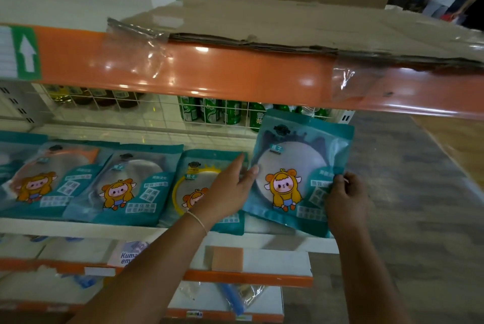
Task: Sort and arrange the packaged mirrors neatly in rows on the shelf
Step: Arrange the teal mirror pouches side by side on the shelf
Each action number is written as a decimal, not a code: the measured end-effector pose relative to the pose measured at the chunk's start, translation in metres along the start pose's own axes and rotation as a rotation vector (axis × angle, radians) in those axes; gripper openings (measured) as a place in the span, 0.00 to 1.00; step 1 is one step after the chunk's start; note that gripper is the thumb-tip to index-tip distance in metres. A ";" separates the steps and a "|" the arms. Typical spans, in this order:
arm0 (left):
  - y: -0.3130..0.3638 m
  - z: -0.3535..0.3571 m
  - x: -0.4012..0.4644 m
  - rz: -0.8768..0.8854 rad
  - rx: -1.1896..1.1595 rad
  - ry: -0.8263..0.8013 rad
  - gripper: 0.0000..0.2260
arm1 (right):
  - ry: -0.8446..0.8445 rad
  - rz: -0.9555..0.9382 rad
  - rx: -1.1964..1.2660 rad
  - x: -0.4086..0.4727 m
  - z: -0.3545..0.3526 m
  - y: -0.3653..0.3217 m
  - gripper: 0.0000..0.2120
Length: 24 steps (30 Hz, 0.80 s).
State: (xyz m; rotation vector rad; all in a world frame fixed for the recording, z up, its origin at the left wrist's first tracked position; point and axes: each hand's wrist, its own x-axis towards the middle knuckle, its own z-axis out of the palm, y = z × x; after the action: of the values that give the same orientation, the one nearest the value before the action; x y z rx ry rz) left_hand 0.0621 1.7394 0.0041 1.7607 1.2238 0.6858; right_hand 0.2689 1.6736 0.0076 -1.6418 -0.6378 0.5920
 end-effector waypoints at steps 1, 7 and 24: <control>0.000 -0.005 -0.001 -0.010 -0.105 -0.017 0.16 | -0.030 -0.028 0.025 -0.007 0.004 -0.004 0.07; -0.025 -0.045 -0.016 -0.014 -0.380 0.105 0.15 | -0.286 -0.067 0.319 -0.037 0.035 -0.016 0.09; -0.134 -0.241 -0.067 0.094 0.190 0.381 0.13 | -0.125 0.088 0.216 -0.103 0.162 -0.044 0.08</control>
State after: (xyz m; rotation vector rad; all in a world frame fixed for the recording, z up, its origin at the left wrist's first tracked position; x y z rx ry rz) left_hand -0.2185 1.7782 0.0041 1.9091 1.5080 1.0235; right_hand 0.0796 1.7223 0.0297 -1.4434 -0.5727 0.8045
